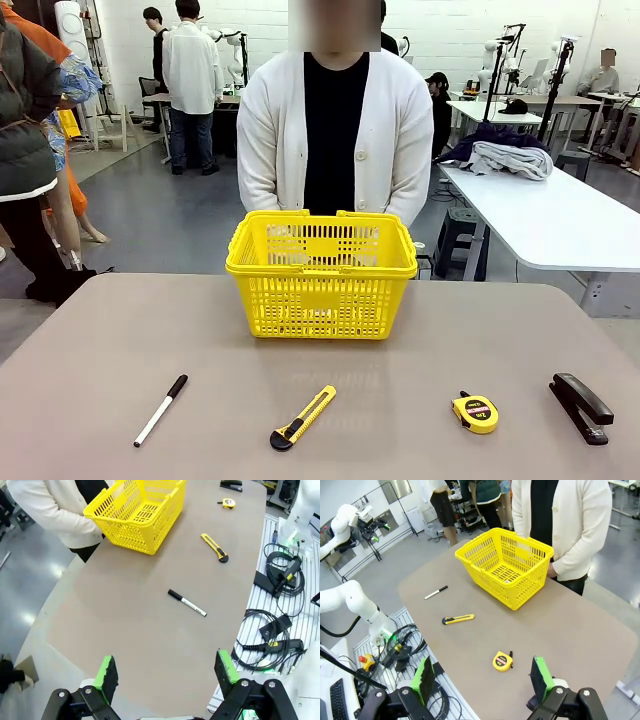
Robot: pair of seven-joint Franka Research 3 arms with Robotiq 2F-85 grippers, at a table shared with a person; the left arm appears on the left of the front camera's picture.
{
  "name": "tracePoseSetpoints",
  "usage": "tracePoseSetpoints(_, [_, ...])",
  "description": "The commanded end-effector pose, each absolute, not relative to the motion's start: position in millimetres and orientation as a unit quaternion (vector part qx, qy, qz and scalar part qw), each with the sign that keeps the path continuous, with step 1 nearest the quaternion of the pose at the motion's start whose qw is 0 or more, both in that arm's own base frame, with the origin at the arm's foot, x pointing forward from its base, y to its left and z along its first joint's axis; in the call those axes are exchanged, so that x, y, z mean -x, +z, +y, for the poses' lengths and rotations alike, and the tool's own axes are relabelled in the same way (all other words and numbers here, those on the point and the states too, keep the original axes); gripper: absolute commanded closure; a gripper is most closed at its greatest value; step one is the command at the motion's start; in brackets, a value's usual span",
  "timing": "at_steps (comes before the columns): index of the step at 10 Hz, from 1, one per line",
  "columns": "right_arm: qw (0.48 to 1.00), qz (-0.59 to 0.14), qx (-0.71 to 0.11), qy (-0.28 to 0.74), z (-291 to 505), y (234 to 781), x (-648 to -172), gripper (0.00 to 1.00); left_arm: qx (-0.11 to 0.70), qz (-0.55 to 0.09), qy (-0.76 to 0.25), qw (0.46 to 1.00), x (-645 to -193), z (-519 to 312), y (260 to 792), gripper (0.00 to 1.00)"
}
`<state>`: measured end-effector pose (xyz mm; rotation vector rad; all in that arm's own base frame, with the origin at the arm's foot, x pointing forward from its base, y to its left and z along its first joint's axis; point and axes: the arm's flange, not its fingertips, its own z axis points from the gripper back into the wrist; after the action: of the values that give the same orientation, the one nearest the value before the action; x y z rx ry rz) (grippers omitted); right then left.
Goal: Place the items the person wants into the basket.
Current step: Pick up the item the person points to and place it in the Market Basket.
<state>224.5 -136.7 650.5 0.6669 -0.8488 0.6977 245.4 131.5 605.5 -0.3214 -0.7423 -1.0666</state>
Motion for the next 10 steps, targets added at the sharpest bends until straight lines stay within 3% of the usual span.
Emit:
tracePoseSetpoints(1, [0.794,-0.4,-0.316,0.332,-136.4,650.9,-225.7,0.0,0.135,-0.347,-0.49,0.788,-243.7,132.5,610.9,0.0])
tracePoseSetpoints(10, [0.794,-0.4,-0.316,0.332,-136.4,650.9,-225.7,0.0,0.135,-0.347,-0.49,0.788,-243.7,132.5,610.9,0.0])
